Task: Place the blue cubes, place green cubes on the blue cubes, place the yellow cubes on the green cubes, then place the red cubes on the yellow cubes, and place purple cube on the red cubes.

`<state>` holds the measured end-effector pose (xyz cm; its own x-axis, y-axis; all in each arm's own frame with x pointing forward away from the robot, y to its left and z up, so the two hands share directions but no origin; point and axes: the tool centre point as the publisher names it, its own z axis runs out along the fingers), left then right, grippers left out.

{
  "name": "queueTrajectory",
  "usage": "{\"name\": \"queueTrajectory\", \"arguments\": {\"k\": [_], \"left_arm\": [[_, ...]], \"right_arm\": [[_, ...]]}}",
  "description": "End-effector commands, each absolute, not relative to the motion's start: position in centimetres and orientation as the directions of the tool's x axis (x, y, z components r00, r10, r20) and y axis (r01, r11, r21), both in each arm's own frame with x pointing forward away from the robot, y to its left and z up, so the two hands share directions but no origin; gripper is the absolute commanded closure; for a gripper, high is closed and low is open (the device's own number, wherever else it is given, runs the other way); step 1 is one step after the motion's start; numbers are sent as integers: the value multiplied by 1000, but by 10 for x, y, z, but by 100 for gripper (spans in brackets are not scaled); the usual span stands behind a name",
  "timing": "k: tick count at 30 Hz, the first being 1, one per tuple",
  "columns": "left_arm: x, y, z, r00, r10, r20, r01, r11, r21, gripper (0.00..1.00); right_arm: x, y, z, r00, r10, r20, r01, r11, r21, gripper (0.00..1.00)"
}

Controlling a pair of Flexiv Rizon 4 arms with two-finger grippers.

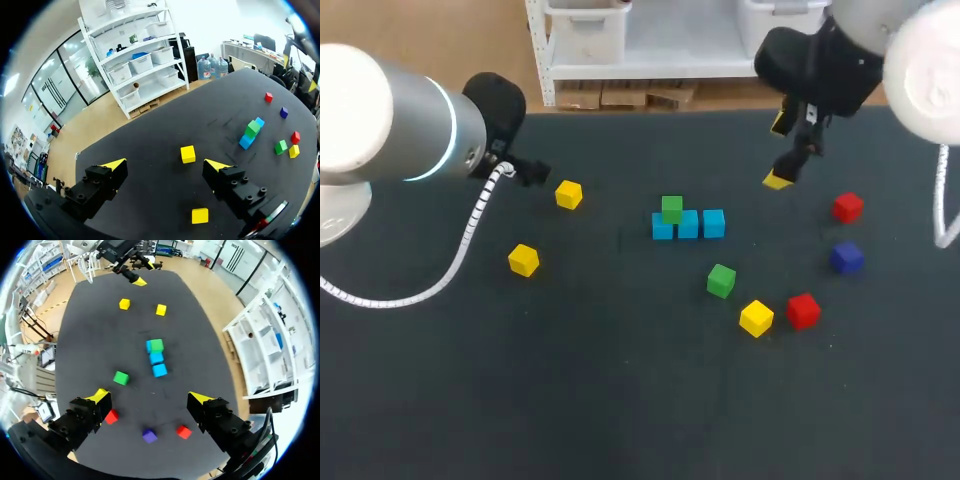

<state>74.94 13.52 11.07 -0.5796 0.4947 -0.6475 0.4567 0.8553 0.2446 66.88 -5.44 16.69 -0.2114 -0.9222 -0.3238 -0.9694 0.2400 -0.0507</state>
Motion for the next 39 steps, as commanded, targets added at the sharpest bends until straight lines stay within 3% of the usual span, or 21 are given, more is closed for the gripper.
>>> {"name": "queueTrajectory", "arguments": {"k": [1,39], "left_arm": [[751,136,111,-579,496,-646,461,854,243,0],[751,136,111,-579,496,-646,461,854,243,0]], "right_arm": [[669,-45,159,-224,-926,-304,-972,233,6,0],[626,-13,32,-417,-907,-63,-909,417,10,0]]}}
